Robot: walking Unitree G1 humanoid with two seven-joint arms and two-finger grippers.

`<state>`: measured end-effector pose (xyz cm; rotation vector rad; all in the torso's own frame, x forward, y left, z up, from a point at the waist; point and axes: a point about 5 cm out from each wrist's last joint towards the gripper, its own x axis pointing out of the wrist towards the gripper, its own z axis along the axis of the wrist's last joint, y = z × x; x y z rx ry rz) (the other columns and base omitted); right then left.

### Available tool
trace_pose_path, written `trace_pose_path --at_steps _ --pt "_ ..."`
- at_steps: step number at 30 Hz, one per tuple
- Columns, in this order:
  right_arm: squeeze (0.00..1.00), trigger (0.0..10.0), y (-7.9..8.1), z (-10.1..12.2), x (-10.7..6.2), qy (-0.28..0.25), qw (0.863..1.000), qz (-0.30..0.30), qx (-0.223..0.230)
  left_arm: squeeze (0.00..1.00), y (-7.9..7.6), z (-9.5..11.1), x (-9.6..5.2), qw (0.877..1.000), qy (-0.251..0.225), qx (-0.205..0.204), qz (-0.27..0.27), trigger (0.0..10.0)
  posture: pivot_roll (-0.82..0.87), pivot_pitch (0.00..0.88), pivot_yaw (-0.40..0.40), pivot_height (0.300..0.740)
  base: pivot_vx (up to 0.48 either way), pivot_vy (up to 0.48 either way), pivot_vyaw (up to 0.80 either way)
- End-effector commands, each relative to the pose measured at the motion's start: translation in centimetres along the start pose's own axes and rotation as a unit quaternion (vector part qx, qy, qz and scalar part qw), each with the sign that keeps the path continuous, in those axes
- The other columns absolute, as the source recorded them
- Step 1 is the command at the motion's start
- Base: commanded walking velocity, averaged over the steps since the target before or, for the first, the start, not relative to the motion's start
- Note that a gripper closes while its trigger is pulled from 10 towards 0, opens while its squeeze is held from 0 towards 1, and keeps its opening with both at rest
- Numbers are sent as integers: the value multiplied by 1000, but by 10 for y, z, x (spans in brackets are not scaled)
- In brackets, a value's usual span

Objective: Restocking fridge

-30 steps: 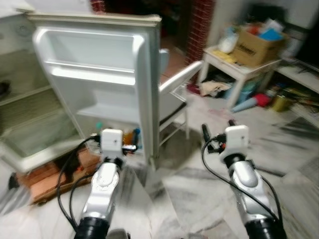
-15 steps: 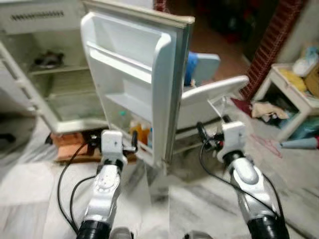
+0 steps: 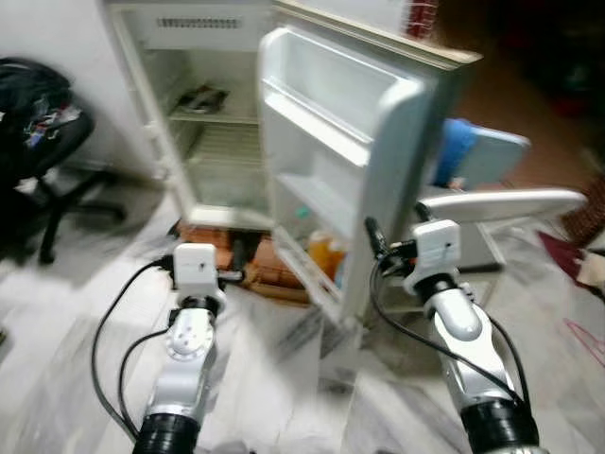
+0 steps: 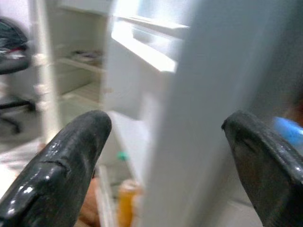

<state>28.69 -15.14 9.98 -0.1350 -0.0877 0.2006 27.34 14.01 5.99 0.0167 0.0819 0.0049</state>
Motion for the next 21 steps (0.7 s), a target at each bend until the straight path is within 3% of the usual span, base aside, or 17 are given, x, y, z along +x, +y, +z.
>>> trace_pose_path --at_steps 1,10,18,21 --pt "0 10000 1 5 2 -9 1000 -3 -2 0 -3 2 2 1000 -1 -2 -5 10000 -4 0 9 740 458 0 0" --pt "0 10000 -3 3 -1 -7 1000 -27 -10 0 -7 -5 -2 1000 15 -1 -20 10000 0 0 -1 740 78 0 0" --pt "0 10000 -7 -8 -13 11 999 -45 -10 0 -7 -5 -3 999 18 -4 -26 10000 3 0 3 740 0 -298 0" --pt "0 10000 -4 -7 -12 9 999 -35 -4 0 -6 -6 -4 999 21 -3 -29 10000 -4 6 16 740 0 0 0"
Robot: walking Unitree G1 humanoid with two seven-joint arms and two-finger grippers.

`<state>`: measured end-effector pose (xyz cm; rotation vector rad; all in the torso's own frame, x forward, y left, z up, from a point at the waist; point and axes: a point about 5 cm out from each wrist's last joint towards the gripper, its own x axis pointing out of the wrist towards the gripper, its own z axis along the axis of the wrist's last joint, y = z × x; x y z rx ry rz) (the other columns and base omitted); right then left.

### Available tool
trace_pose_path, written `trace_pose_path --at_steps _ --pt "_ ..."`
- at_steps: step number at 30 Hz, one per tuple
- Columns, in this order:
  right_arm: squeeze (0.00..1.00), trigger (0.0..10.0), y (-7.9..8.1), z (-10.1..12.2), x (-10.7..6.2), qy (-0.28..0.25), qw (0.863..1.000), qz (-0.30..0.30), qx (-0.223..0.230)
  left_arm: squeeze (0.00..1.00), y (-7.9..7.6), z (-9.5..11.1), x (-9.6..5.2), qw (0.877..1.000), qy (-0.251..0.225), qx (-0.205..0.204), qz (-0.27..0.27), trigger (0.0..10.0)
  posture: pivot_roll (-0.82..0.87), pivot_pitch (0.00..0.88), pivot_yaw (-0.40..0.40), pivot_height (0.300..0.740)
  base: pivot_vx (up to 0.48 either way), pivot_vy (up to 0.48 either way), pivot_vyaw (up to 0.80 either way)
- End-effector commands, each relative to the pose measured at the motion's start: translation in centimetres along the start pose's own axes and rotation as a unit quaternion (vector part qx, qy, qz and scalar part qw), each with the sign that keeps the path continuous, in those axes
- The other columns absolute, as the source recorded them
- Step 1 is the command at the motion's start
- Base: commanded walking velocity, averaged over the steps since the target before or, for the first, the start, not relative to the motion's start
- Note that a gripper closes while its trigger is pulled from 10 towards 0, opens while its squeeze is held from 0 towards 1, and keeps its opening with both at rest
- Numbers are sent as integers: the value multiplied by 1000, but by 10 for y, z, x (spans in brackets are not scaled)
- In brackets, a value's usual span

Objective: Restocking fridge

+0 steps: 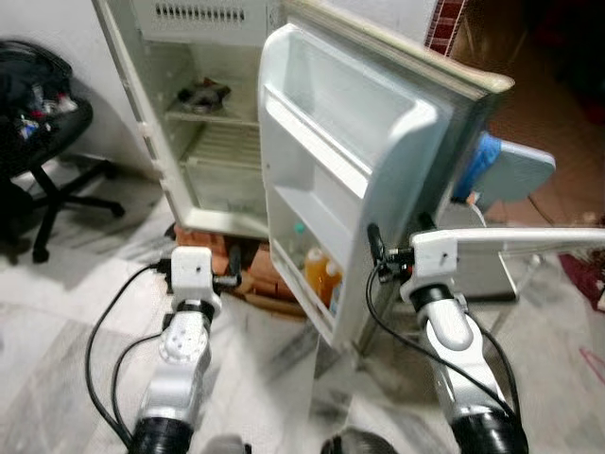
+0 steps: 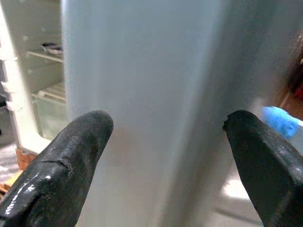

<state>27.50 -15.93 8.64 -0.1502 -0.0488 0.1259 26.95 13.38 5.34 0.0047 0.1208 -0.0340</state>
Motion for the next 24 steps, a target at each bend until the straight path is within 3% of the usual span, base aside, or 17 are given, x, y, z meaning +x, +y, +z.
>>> trace_pose_path --at_steps 1,6,11,13,14,16,18,24 --pt "0 10000 1 5 2 -11 1000 9 12 0 0 0 -1 1000 3 4 -10 10000 -4 7 18 740 0 0 0" --pt "0 10000 4 -1 -2 9 998 54 34 0 1 -1 -1 1000 6 2 -10 10000 -5 7 19 740 0 0 0" --pt "0 10000 -4 -1 5 10 999 46 26 0 4 -2 -3 1000 12 4 0 10000 -6 8 24 740 0 0 0" --pt "0 10000 -5 7 13 -6 999 39 22 0 10 -6 -6 999 23 27 10 10000 -5 12 32 740 0 0 0" --pt "0 10000 -5 23 26 -40 998 36 15 0 25 -12 -9 997 43 31 51 10000 -5 14 41 740 0 0 0" --pt "0 10000 -6 38 39 -59 998 23 0 0 39 -16 -14 994 60 -6 96 10000 9 19 33 740 0 0 0" --pt "0 10000 -11 43 49 -55 998 -2 14 0 47 -19 -20 992 66 -6 107 10000 14 20 31 740 0 0 0" --pt "0 10000 -14 42 50 -45 998 -12 34 0 54 -23 -29 992 73 2 103 10000 42 24 18 740 0 0 0"
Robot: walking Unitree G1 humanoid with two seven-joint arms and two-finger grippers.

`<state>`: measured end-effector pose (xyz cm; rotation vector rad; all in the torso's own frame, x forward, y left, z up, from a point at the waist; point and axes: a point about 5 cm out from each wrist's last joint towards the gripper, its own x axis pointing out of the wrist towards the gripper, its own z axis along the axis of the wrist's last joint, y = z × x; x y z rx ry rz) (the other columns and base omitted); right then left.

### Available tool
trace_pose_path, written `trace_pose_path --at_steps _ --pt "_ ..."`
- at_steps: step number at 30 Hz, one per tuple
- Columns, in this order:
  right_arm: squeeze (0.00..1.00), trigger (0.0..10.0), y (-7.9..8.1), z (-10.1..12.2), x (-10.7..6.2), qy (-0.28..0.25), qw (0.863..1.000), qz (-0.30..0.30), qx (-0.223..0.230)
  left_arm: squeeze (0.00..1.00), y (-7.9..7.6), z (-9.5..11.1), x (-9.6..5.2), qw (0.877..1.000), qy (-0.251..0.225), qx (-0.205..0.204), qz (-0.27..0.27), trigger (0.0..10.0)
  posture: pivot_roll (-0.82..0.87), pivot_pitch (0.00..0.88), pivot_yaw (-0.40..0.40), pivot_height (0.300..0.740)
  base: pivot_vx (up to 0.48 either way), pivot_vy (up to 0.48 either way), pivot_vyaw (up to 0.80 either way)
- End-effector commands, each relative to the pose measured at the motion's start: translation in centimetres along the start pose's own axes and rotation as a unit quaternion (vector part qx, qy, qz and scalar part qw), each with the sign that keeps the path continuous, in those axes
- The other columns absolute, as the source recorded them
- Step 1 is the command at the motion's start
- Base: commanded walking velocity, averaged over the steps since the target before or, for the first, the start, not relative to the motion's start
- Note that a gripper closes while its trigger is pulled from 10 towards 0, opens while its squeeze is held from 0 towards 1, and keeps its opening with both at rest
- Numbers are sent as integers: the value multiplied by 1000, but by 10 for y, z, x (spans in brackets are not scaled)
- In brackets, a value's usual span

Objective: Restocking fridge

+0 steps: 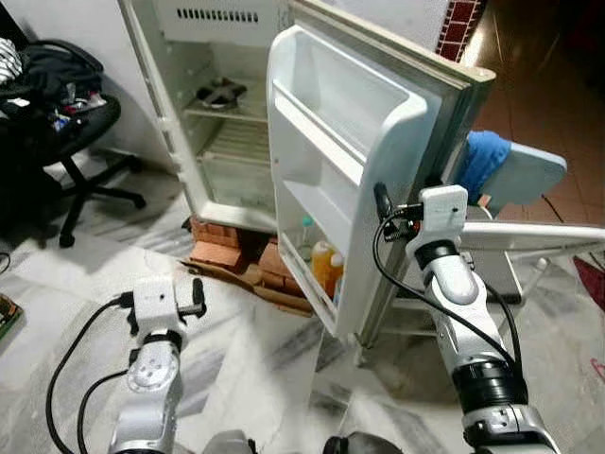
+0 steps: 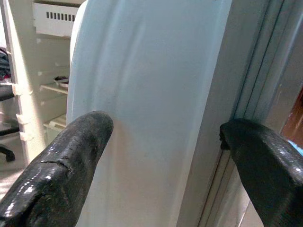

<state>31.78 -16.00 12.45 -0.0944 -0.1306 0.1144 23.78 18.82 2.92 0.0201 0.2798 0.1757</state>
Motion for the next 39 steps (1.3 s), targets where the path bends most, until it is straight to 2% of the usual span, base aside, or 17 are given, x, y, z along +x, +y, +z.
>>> trace_pose_path --at_steps 1,4,5,6,7,9,11,13,19,21,22,25,27,29,33,35,39 --pt "0 10000 1 5 6 -1 1000 8 28 0 1 5 1 1000 -6 0 0 10000 38 22 22 740 0 0 0" --pt "0 10000 11 7 7 -2 995 48 85 0 -1 5 1 1000 0 1 -5 10000 36 20 25 740 0 0 0" --pt "0 10000 23 16 6 -5 979 98 177 0 -4 6 2 1000 -1 0 -16 10000 32 19 29 740 0 0 0" --pt "0 10000 30 21 4 -11 970 129 207 0 -5 7 2 1000 -2 0 -21 10000 27 17 31 740 0 0 0" --pt "0 10000 42 33 -2 -25 945 200 256 0 -6 8 3 1000 -3 0 -25 10000 26 16 33 740 0 0 0" --pt "0 10000 50 45 -9 -42 924 252 283 0 -7 9 4 1000 -4 -2 -28 10000 23 15 36 740 0 0 0" --pt "0 10000 59 63 -29 -57 873 349 335 0 -9 10 7 999 -5 -1 -32 10000 18 14 36 740 0 0 0" --pt "0 10000 59 64 -34 -53 863 367 344 0 -10 10 7 999 -5 -1 -34 10000 17 13 36 740 0 0 0" --pt "0 10000 43 12 -61 75 885 399 229 0 -11 10 7 999 -4 -1 -35 10000 16 17 32 740 0 0 0" --pt "0 10000 34 -7 -62 128 903 373 172 0 -12 9 6 999 -3 -1 -35 10000 14 18 32 740 0 0 0" --pt "0 10000 21 -24 -62 176 917 342 103 0 -12 9 6 999 -3 -2 -36 10000 13 18 32 740 0 0 0" --pt "0 10000 3 -34 -62 215 928 298 69 0 -12 9 6 999 -3 -1 -36 10000 13 19 31 740 0 0 0" --pt "0 10000 -19 -34 -69 218 936 269 60 0 -12 9 5 999 -3 -1 -37 10000 13 22 29 740 0 0 0" --pt "0 10000 -27 -33 -73 220 938 261 62 0 -12 8 5 999 -3 -1 -36 10000 13 22 28 740 0 0 0" --pt "0 10000 -72 -27 -88 195 966 165 32 0 -10 6 4 999 2 0 -36 10000 -10 32 31 740 0 0 0" --pt "0 10000 -80 -24 -94 192 966 170 19 0 -10 5 4 999 3 1 -39 10000 -16 34 37 740 0 0 0" --pt "0 10000 -106 -8 -86 161 979 124 -13 0 -13 5 5 999 5 6 -53 10000 -29 37 55 740 0 0 0"
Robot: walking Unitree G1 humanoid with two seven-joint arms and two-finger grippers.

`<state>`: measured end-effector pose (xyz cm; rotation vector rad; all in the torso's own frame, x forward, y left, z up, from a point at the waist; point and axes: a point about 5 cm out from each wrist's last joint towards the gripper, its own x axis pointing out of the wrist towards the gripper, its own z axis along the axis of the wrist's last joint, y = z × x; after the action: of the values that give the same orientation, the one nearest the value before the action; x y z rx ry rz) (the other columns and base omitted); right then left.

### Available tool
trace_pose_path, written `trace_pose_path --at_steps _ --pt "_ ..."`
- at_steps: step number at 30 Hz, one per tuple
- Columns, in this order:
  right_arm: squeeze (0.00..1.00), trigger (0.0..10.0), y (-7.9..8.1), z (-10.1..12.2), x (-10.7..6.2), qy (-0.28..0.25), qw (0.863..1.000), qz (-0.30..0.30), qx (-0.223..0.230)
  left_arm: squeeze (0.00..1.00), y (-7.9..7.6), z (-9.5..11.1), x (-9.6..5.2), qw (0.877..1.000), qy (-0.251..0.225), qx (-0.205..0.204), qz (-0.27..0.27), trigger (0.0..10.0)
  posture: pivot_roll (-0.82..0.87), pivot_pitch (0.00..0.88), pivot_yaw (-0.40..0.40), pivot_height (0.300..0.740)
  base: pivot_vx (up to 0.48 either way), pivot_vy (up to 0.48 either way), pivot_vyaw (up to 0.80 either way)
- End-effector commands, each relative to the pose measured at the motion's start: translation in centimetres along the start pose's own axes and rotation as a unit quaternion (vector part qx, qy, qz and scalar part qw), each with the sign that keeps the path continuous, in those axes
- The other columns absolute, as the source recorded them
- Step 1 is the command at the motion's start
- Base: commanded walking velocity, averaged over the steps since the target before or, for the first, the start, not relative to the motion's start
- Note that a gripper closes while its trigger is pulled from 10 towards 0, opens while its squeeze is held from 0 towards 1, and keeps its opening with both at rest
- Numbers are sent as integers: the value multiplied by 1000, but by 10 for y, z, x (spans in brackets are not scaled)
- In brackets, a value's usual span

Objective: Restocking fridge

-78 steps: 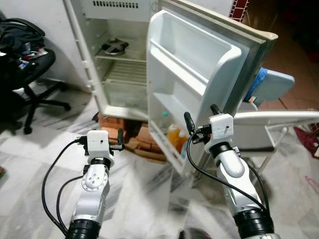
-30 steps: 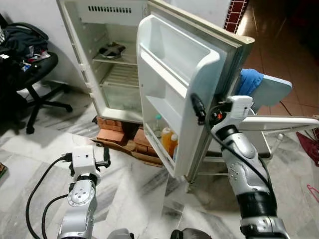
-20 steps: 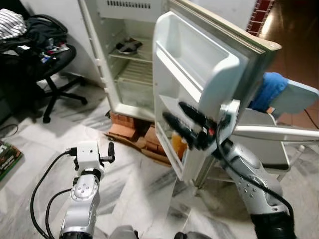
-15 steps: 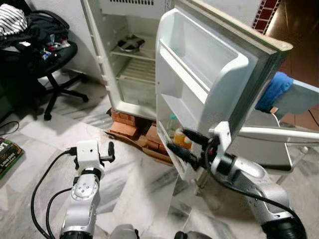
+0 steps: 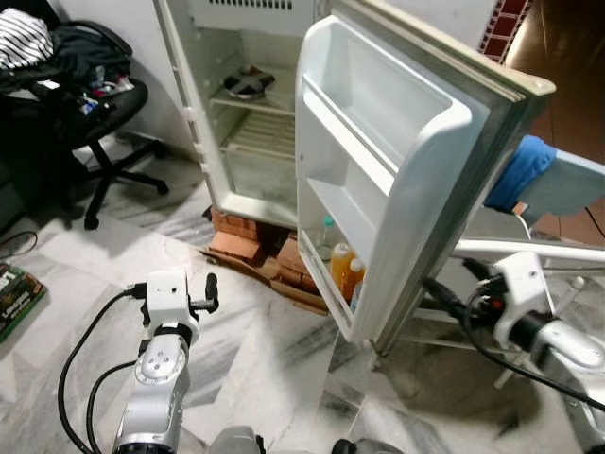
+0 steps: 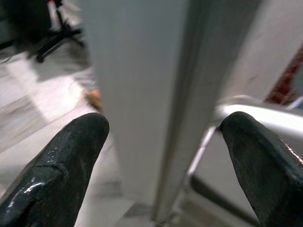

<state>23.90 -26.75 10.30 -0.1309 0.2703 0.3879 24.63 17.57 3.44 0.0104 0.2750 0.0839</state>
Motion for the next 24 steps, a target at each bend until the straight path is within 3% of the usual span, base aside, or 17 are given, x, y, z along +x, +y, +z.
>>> trace_pose_path --at_steps 1,4,5,6,9,13,15,16,17,18,20,21,24 --pt "0 10000 -16 18 0 -40 998 -39 -17 0 1 -2 0 1000 9 5 -8 10000 -29 37 57 740 0 0 0" --pt "0 10000 -25 32 1 -77 994 -77 -11 0 1 -1 1 1000 9 6 -9 10000 -27 38 59 740 0 0 0" --pt "0 10000 -32 48 5 -125 985 -117 -11 0 1 -1 2 1000 8 6 -10 10000 -26 39 60 740 0 0 0" --pt "0 10000 -33 53 6 -137 982 -126 -9 0 1 -1 2 1000 8 6 -10 10000 -22 38 58 740 0 0 0" --pt "0 10000 -4 77 26 -186 980 -65 -5 0 -2 0 1 1000 8 7 -18 10000 -14 38 55 740 0 0 0" --pt "0 10000 21 89 38 -210 978 -9 11 0 -3 -1 0 1000 8 7 -21 10000 -8 37 50 740 0 0 0" --pt "0 10000 42 98 41 -225 972 56 39 0 -3 -1 -1 1000 9 6 -20 10000 -4 37 47 740 0 0 0" --pt "0 10000 58 103 36 -232 962 122 77 0 -2 -1 -1 1000 8 5 -20 10000 -3 38 46 740 0 0 0" --pt "0 10000 58 103 36 -232 962 122 77 0 -2 -1 -1 1000 8 5 -20 10000 -3 38 46 740 0 0 0" --pt "0 10000 65 106 34 -234 956 149 91 0 -2 -1 -1 1000 8 4 -20 10000 -3 38 46 740 0 0 0" --pt "0 10000 88 116 21 -244 930 245 125 0 -2 -2 -1 1000 9 4 -21 10000 -8 39 46 740 0 0 0" --pt "0 10000 88 116 21 -244 930 245 125 0 -2 -2 -1 1000 9 4 -21 10000 -8 39 46 740 0 0 0" --pt "0 10000 122 132 3 -260 882 355 166 0 -3 -3 -1 1000 10 6 -26 10000 -16 38 45 740 0 0 0"
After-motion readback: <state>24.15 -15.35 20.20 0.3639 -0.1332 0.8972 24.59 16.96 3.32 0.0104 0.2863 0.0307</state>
